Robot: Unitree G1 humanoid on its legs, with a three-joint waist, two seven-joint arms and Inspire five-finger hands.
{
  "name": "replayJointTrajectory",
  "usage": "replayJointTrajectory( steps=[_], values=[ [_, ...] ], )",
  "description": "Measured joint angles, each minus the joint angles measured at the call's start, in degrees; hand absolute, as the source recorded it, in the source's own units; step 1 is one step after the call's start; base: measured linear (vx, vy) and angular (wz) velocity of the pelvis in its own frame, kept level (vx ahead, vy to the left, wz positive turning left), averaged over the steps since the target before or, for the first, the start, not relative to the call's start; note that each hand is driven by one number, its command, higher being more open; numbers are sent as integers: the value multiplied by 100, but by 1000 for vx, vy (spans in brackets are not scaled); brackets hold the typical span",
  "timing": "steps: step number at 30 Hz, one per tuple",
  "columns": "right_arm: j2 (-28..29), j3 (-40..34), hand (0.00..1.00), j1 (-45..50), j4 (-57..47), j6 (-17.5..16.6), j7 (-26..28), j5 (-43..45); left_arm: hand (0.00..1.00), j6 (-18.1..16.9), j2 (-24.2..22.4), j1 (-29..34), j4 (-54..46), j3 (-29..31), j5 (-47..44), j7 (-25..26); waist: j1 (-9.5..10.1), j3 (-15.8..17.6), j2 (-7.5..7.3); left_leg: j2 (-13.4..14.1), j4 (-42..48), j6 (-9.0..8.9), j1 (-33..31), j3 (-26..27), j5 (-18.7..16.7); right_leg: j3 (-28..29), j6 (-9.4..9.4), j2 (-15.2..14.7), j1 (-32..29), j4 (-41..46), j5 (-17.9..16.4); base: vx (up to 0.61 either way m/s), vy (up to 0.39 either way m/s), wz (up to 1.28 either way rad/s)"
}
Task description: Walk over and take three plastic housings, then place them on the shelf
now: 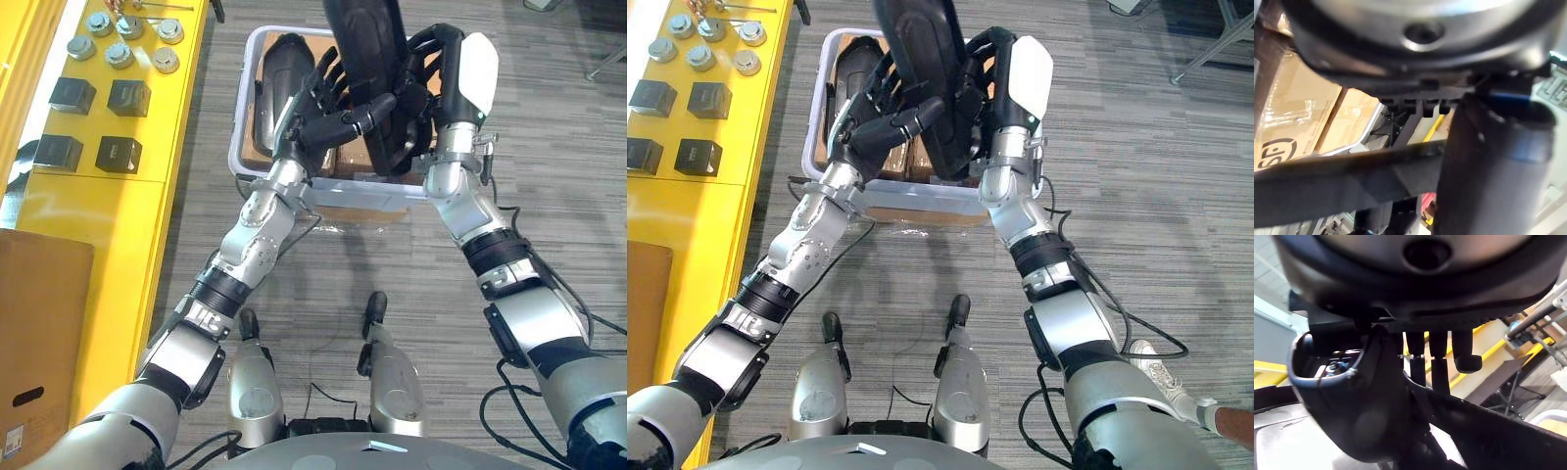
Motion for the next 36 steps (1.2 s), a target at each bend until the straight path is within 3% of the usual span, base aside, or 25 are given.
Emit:
replayJointTrajectory(
  steps=[9, 14, 15, 20, 25, 32, 36],
  values=[
    [281, 263, 0, 361, -35, -60, 173, -46, 100, 2, -107, -1, 285, -334, 183, -13, 14, -36, -57, -15, -90, -7, 353, 11, -21, -77, 24, 3, 421, -188, 21, -5, 4, 0],
    [303, 335, 0, 447, 10, -57, 165, -189, 100, 100, -108, 0, 356, -460, 439, 79, 11, -222, -82, -29, -169, -7, 382, 11, -8, -112, 31, 3, 458, -270, 26, 0, 0, 0],
    [306, 401, 0, 459, 82, -57, 135, -186, 0, 143, -108, 1, 358, -519, 653, 204, 11, -282, -80, -32, -182, -5, 377, 9, -3, -119, 34, 2, 458, -282, 28, 0, 0, 0],
    [342, 414, 0, 649, 150, -57, -48, -162, 0, 268, -116, 32, 358, -732, 1307, 845, 28, -420, -82, -38, -235, -4, 387, -8, 5, -147, 38, 2, 470, -291, 31, 11, 10, 2],
    [365, 266, 0, 807, 77, -120, -242, 59, 0, 252, -133, 328, 369, -514, 1332, 1320, -7, -429, -80, -38, -246, -1, 474, -4, 6, -147, 43, 4, 555, -300, 34, 0, 0, 0],
    [576, 249, 0, 1834, -513, -814, -268, 75, 0, -68, -217, 1192, 379, -180, 1281, 1510, 16, -734, -58, -38, -277, -19, 569, 40, -16, -147, 36, 4, 598, -308, 22, -5, 2, -2],
    [887, 242, 0, 2562, -1070, -1174, -294, 130, 0, -294, -384, 1570, 362, -174, 980, 1345, 14, -1046, -65, -44, -436, -14, 697, 103, -15, -166, 11, 4, 622, -314, -12, -11, 4, -5]
  ],
)
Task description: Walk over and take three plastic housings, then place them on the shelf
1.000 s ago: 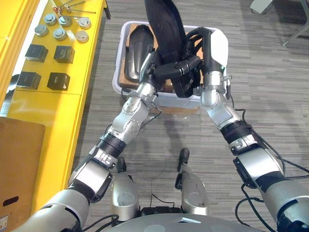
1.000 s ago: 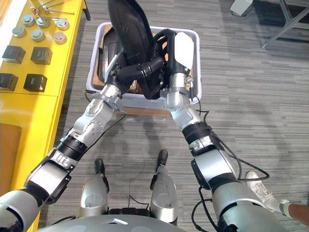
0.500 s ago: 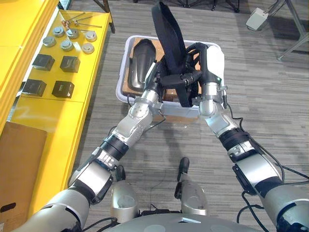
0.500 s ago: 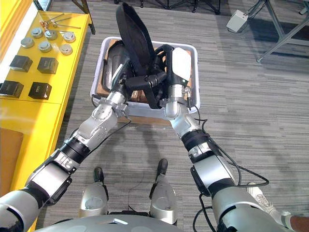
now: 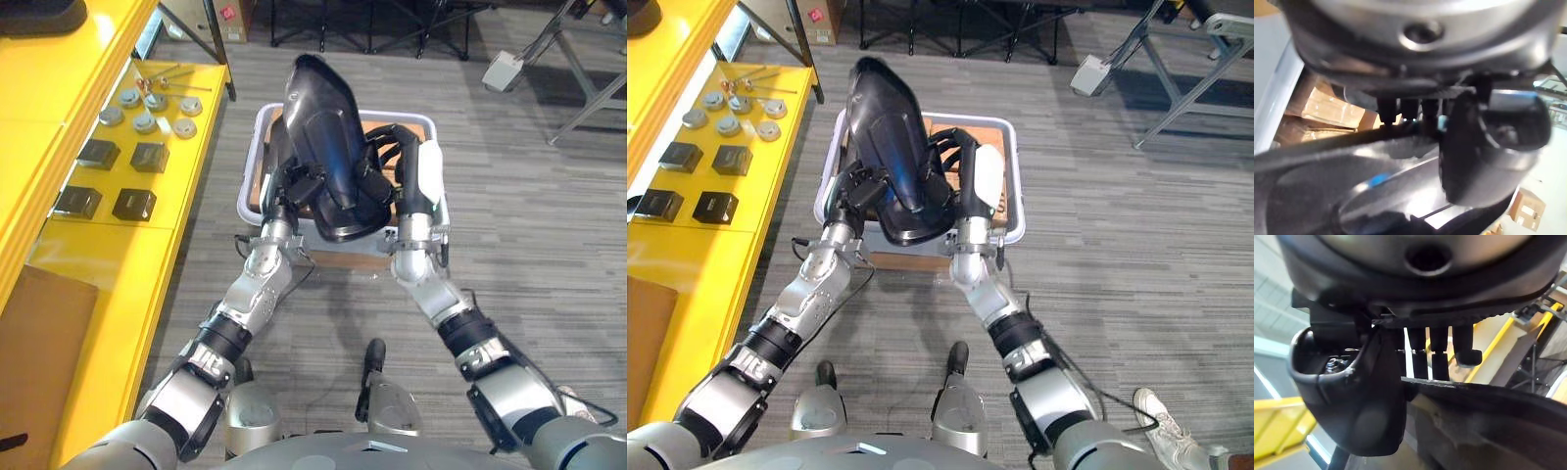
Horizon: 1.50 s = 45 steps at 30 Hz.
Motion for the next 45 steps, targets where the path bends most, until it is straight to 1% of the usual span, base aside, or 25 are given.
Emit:
replayJointTrajectory(
  steps=[1, 3, 6, 9, 10, 15, 17, 19, 20, 22, 23, 24, 25, 27, 28, 30, 32, 33, 34, 36, 37, 40, 41, 43, 45],
  values=[
    [7, -2, 0, 72, -1, -46, -5, 0, 0, -9, -32, 57, 0, 9, -142, -79, 3, -52, -3, -2, -37, -2, 33, 5, 1, -7, 6, 0, 16, 0, -13, 0, 0, 0],
    [50, -2, 0, 270, -22, -219, -59, -1, 0, -13, -39, 249, 0, -32, -757, -488, -15, -243, -1, -8, -135, -16, 117, 39, 7, -9, 15, 2, 40, -1, -46, 12, 9, -4],
    [52, 5, 0, 435, -250, -394, -189, -3, 0, -14, -45, 320, 0, -191, -1677, -988, -37, -304, -14, -16, -243, -23, 254, 76, 46, -8, 24, 2, 100, -1, -58, 6, 7, -4],
    [32, 16, 0, 618, -358, -476, -354, 17, 0, -15, -43, 321, 0, -275, -1778, -1083, -72, -439, -25, -29, -343, -1, 324, 98, 100, -11, 35, 1, 122, -1, -70, 0, 0, 0],
    [35, 22, 100, 646, -359, -478, -396, 39, 0, -16, -42, 321, 0, -301, -1778, -1082, -81, -476, -27, -30, -358, -17, 346, 112, 108, -10, 35, 0, 129, -1, -70, 22, 14, -4],
    [0, 214, 100, 815, -446, -494, -520, 36, 0, -64, -43, 320, 1, -387, -1943, -1029, -183, -621, -72, -64, -433, -24, 460, 172, 129, -13, 42, -23, 170, -2, -65, -4, 4, -3],
    [-17, 353, 100, 907, -447, -471, -562, 48, 0, -234, -44, 310, 0, -488, -1874, -906, -184, -655, -101, -65, -432, -23, 470, 176, 126, -15, 42, -25, 181, -5, -66, -9, 4, -2],
    [-20, 435, 100, 1021, -443, -319, -568, 206, 0, -382, -46, 306, -24, -648, -1249, -550, -163, -683, -135, -69, -431, -22, 473, 175, 128, -16, 43, -30, 183, -6, -68, 0, 0, 0],
    [-18, 461, 100, 1042, -444, -292, -567, 276, 0, -381, -46, 307, -58, -666, -1149, -457, -160, -688, -141, -70, -431, -21, 474, 175, 129, -17, 44, -32, 183, -6, -68, 0, 0, 0],
    [73, 446, 100, 1097, -540, -243, -577, 557, 0, -376, -64, 307, -303, -666, -544, 43, -169, -694, -144, -73, -432, -16, 484, 181, 135, -15, 44, -35, 183, -6, -68, -31, 5, -2],
    [106, 415, 100, 1145, -652, -223, -580, 607, 0, -366, -82, 308, -387, -654, -347, 163, -169, -694, -142, -73, -432, -16, 487, 183, 135, -14, 44, -35, 183, -6, -68, 0, 0, 0],
    [148, 345, 100, 1253, -901, -205, -594, 677, 0, -363, -175, 309, -575, -586, 195, 483, -175, -695, -143, -73, -433, -15, 490, 186, 134, -13, 44, -35, 183, -9, -68, 0, 0, 0],
    [183, 346, 100, 1301, -996, -199, -595, 706, 0, -363, -244, 309, -687, -529, 433, 638, -182, -697, -145, -73, -436, -15, 498, 196, 133, -10, 44, -35, 183, -13, -69, -17, 6, -5],
    [322, 342, 100, 1543, -1285, -181, -562, 811, 0, -359, -507, 314, -1186, -188, 1403, 1192, -186, -717, -135, -78, -481, 5, 557, 244, 119, 6, 41, -29, 189, -28, -78, -13, 8, -8],
    [355, 319, 100, 1620, -1324, -176, -556, 813, 0, -357, -576, 326, -1302, -59, 1714, 1352, -190, -746, -125, -79, -492, 5, 561, 259, 119, 11, 40, -27, 177, -8, -78, 5, 11, -10],
    [452, 161, 100, 1906, -1599, -191, -473, 827, 0, -344, -672, 416, -1610, 492, 2953, 2012, -217, -849, -26, -84, -509, -6, 566, 295, 111, 52, 39, -21, 137, -4, -77, 15, 12, -11],
    [467, 104, 100, 2016, -1808, -224, -423, 780, 0, -346, -681, 610, -1663, 823, 3519, 2342, -263, -909, 67, -84, -511, -16, 567, 302, 103, 60, 40, -20, 130, -3, -77, 6, 6, -3],
    [465, -17, 100, 2185, -1816, -245, -337, 799, 0, -332, -744, 801, -1784, 1233, 3966, 2748, -307, -947, 111, -83, -517, -21, 567, 306, 96, 58, 44, -17, 130, -3, -83, 0, 0, 0],
    [462, -91, 100, 2296, -1813, -245, -302, 837, 0, -320, -751, 846, -1823, 1394, 4161, 2923, -310, -950, 116, -83, -519, -22, 565, 309, 93, 57, 42, -17, 127, -3, -88, 0, 0, 0],
    [456, -407, 100, 2873, -1788, -279, -112, 1281, 0, -109, -712, 922, -2025, 1997, 4876, 3566, -296, -951, 117, -84, -530, -18, 561, 313, 82, 50, 39, -17, 122, -4, -107, 0, 0, 0],
    [455, -491, 100, 3084, -1788, -334, -74, 1374, 0, -44, -672, 976, -2146, 2193, 5117, 3779, -301, -951, 117, -84, -530, -27, 562, 318, 69, 50, 38, -17, 120, -4, -117, 0, 0, 0],
    [388, -691, 100, 3561, -1789, -538, 83, 1654, 0, 120, -482, 1046, -2388, 2380, 5530, 4163, -302, -958, 111, -85, -531, -69, 559, 331, 35, 57, -3, -17, 105, -5, -149, 0, 0, 0],
    [384, -692, 100, 3572, -1789, -563, 103, 1697, 0, 132, -466, 1046, -2393, 2379, 5529, 4163, -308, -961, 110, -85, -531, -69, 558, 337, 34, 60, -5, -17, 100, -5, -151, -10, 6, -7],
    [386, -726, 100, 3648, -1791, -878, 307, 1883, 0, 165, -438, 1126, -2389, 2297, 5493, 4136, -350, -1092, 128, -89, -541, -69, 495, 389, 28, 122, -7, -14, -21, -5, -152, -9, 3, -13],
    [389, -776, 100, 3709, -1796, -1030, 451, 1944, 0, 138, -440, 1322, -2373, 2197, 5457, 4025, -416, -1154, 161, -88, -540, -77, 480, 391, 27, 132, -2, -10, -40, -4, -147, 5, 3, -4]
  ],
)
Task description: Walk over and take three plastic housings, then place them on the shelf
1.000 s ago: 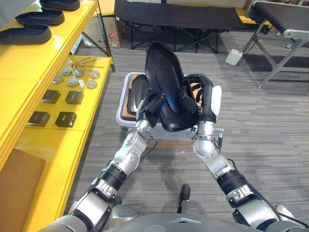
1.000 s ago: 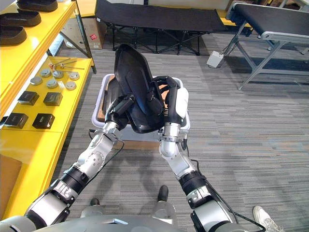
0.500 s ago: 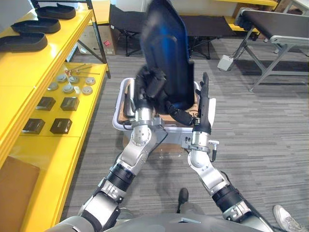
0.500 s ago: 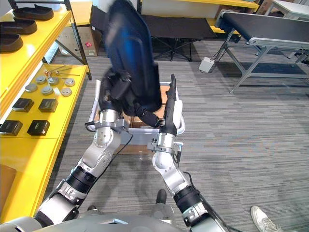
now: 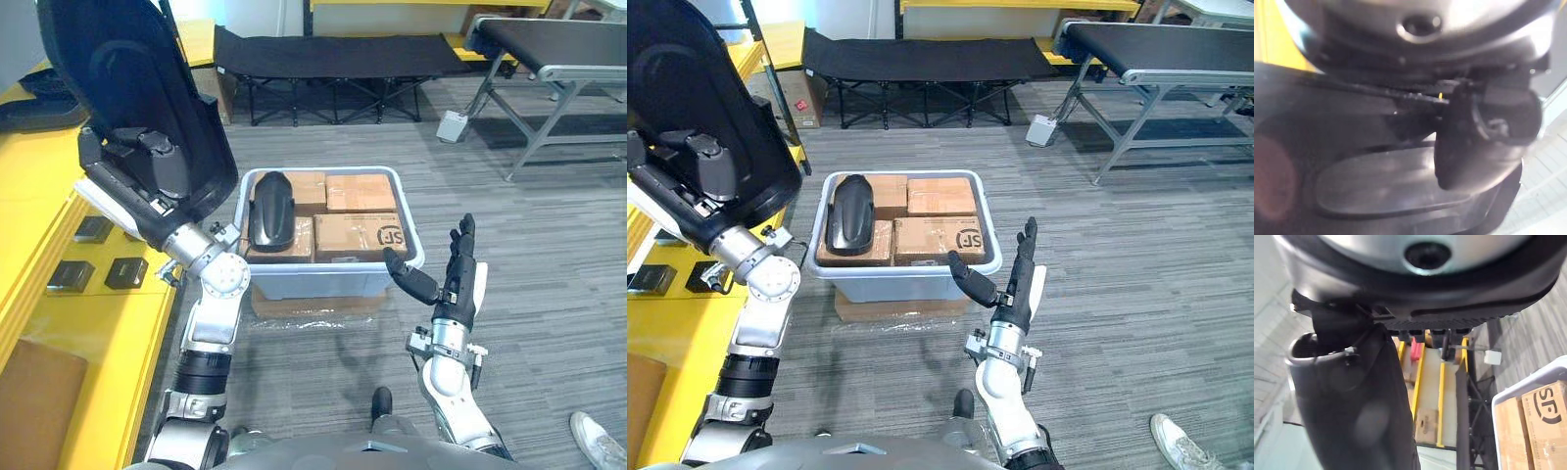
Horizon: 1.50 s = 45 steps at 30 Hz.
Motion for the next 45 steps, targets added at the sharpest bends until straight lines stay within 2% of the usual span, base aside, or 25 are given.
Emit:
replayJointTrajectory(
  steps=[1, 4, 7, 10, 13, 16, 19, 22, 26, 28, 31, 33, 38, 41, 45],
  values=[
    [2, -60, 100, 12, 0, -22, 103, 17, 0, -61, -2, 167, 14, -86, -126, -135, -57, -14, 23, -1, 3, 1, 0, 8, 7, 6, 38, 0, -4, 0, 27, 18, 9, -4],
    [4, -191, 100, 118, 0, -41, 249, 149, 0, -348, -65, 398, 250, -196, -598, -535, -69, -40, 67, 0, 12, 14, 10, 39, 10, 40, 47, 6, -13, 1, 33, 5, 6, -6],
    [33, -369, 100, 301, -1, -35, 527, 382, 0, -695, -123, 879, 354, -177, -1252, -1218, -69, -50, 86, 1, 13, 17, 48, 105, -12, 94, 51, 14, -19, 1, 34, -1, 5, -10],
    [37, -606, 100, 450, -1, 220, 1217, 1158, 0, -1017, -121, 1586, 312, -54, -1892, -2187, -39, -52, 89, 2, 32, 35, 81, 150, -70, 135, 63, 16, -5, 0, 20, -10, 3, -5],
    [36, -735, 100, 566, 0, 408, 1623, 1729, 0, -1048, -123, 2057, 48, 73, -2353, -2702, -5, -49, 113, 4, 32, 20, 82, 148, -82, 126, 68, 16, 6, 1, 3, 0, 0, 0],
    [33, -849, 100, 704, 0, 452, 1718, 1863, 0, -1176, -122, 2267, -186, 178, -2710, -2964, 109, -56, 137, 5, 32, 18, 91, 106, -84, 73, 95, 9, 55, 1, -34, -12, 1, 8],
    [33, -899, 100, 680, 0, 454, 1916, 1860, 0, -1283, -113, 2401, -468, 375, -2729, -2987, 121, -71, 159, 6, 31, 19, 72, -20, -83, -47, 70, -5, 131, 0, -87, -13, 1, 17],
    [27, -890, 100, 650, 0, 461, 2063, 1857, 0, -1293, -112, 2418, -626, 483, -2728, -2980, 224, -98, 204, 8, 30, 21, 33, -130, -82, -156, 79, -16, 189, -5, -125, -8, 3, 20],
    [-9, -543, 100, 512, 0, 636, 2217, 1738, 0, -1295, -119, 2538, -965, 600, -2801, -2993, 380, -127, 253, 10, 30, 44, -144, -537, -47, -536, 87, -37, 296, -27, -202, 11, 1, 46],
    [-17, -182, 100, 382, 0, 726, 2344, 1687, 0, -1403, -190, 2760, -1252, 656, -3276, -3175, 502, -129, 257, 6, 47, 93, -250, -816, -2, -821, 114, -57, 419, 0, -200, 51, 7, 57],
    [-19, 170, 100, 191, 1, 794, 2378, 1334, 0, -1424, -301, 2937, -1464, 811, -3407, -3272, 712, -134, 245, -1, 73, 91, -331, -1085, -2, -1102, 141, -66, 578, 0, -240, 49, 12, 53],
    [-18, 521, 100, -193, 15, 794, 2428, 1268, 0, -1508, -314, 3085, -1623, 994, -3640, -3387, 928, -133, 237, -9, 135, 70, -477, -1309, 15, -1353, 141, -68, 638, 1, -241, 29, 8, 48],
    [-17, 839, 100, -883, 65, 777, 2421, 1092, 0, -1513, -427, 3465, -1923, 1288, -3829, -3671, 1252, -138, 207, -50, 149, 58, -508, -1714, 45, -1813, 214, -81, 940, 1, -344, 10, 4, 44],
    [-22, 851, 100, -1019, 66, 752, 2445, 1107, 0, -1513, -456, 3671, -1983, 1315, -3834, -3854, 1342, -129, 221, -68, 174, 92, -522, -1918, 27, -2047, 238, -80, 1107, 1, -475, -11, -1, 37],
    [-26, 918, 100, -1018, 86, 753, 2525, 1123, 0, -1512, -541, 3927, -2007, 1305, -3908, -4202, 1355, -96, 278, -103, 237, 109, -576, -2118, 21, -2271, 239, -80, 1258, 1, -555, -7, 6, 29]
  ],
)
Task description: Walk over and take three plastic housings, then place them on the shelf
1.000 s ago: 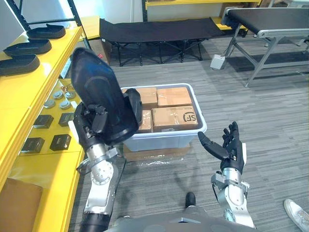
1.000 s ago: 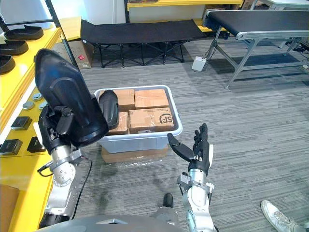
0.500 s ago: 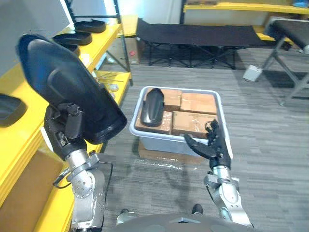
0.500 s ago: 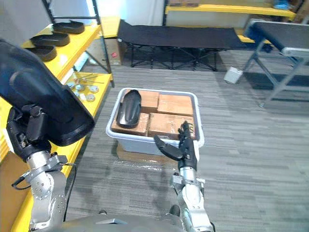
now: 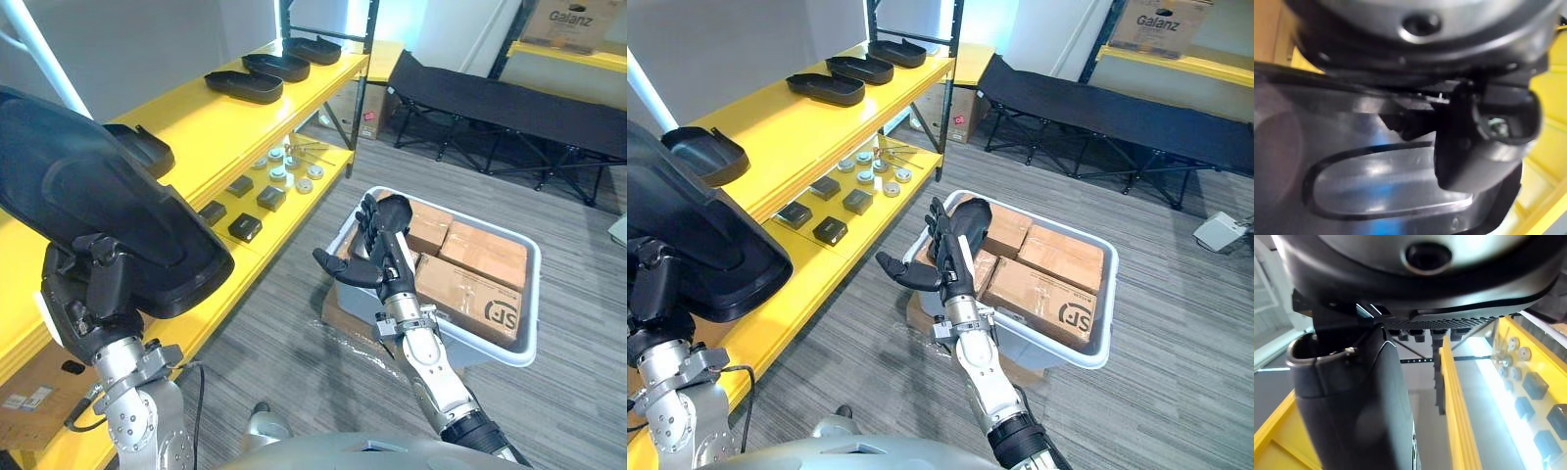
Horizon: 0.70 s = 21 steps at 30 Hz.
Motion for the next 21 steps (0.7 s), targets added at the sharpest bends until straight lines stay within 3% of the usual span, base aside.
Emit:
replayJointTrajectory(
  steps=[6, 13, 16, 18, 21],
  values=[
    [-20, 93, 100, 0, 88, 16, 176, -6, 0, 0, -97, 268, -126, -4, -171, -426, 32, 14, 6, -17, 15, 12, -24, -52, -1, -35, -14, 0, 13, 2, 0, 3, 8, 4],
    [-226, 95, 100, -40, 86, 18, 369, 74, 0, 27, -86, 271, -126, -47, -153, -492, 31, 96, 36, -23, 202, 21, -15, -50, -146, -42, 26, -5, 112, 2, -62, 2, 6, 0],
    [-208, 113, 100, -6, 71, 43, 426, 231, 0, 71, -37, 268, -126, -206, -155, -612, -25, 162, 36, -101, 394, 147, -261, -11, -84, -345, 31, -54, 233, 5, -89, 17, 13, 46],
    [-215, 32, 100, 117, 25, 112, 397, 224, 0, 143, 134, 172, -125, -500, -157, -946, -65, 214, 2, -224, 582, 339, -627, 316, 98, -862, 65, -154, 310, 85, -142, 8, 30, 115],
    [-192, 96, 100, 113, 25, 158, 413, 169, 0, 143, 140, 195, -125, -648, -160, -1128, 26, 316, 44, -321, 253, 315, -625, 199, 346, -1056, 120, -249, 303, 296, -291, 23, 29, 57]
  ],
)
